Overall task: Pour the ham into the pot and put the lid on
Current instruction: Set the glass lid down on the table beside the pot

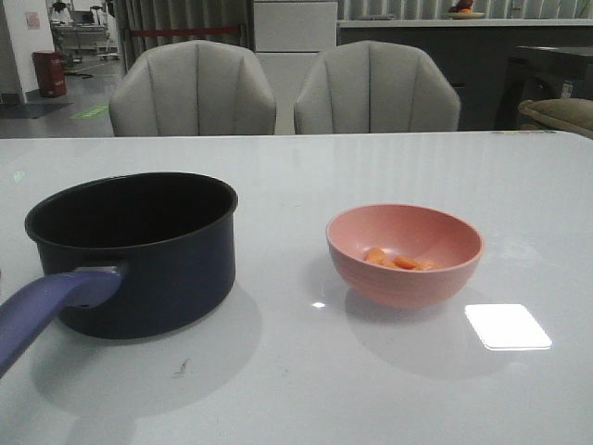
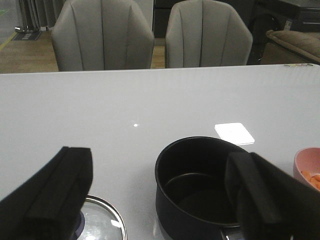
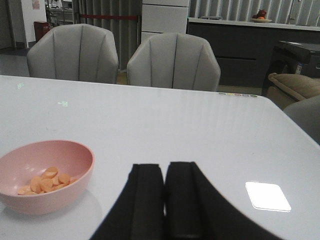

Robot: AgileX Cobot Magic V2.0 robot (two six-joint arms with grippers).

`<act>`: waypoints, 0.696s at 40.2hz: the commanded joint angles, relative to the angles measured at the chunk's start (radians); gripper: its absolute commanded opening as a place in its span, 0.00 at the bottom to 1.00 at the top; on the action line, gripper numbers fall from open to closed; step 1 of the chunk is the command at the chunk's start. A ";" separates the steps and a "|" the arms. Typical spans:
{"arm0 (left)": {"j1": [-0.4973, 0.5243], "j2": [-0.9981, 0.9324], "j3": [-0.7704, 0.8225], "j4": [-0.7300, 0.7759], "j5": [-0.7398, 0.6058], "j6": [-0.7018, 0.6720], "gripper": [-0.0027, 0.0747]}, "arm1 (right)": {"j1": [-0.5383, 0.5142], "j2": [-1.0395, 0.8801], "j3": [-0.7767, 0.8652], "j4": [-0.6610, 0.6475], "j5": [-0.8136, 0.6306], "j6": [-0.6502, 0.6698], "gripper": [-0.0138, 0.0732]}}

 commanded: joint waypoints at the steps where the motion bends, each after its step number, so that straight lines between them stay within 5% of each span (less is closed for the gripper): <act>1: -0.008 -0.044 0.027 -0.003 -0.135 -0.002 0.79 | 0.000 -0.020 -0.005 0.001 -0.086 -0.001 0.34; 19: -0.008 -0.078 0.119 -0.026 -0.255 -0.002 0.79 | 0.001 -0.020 -0.013 0.009 -0.177 0.007 0.34; 28: -0.008 -0.078 0.119 -0.026 -0.255 -0.002 0.79 | 0.001 0.101 -0.210 0.070 0.084 0.027 0.34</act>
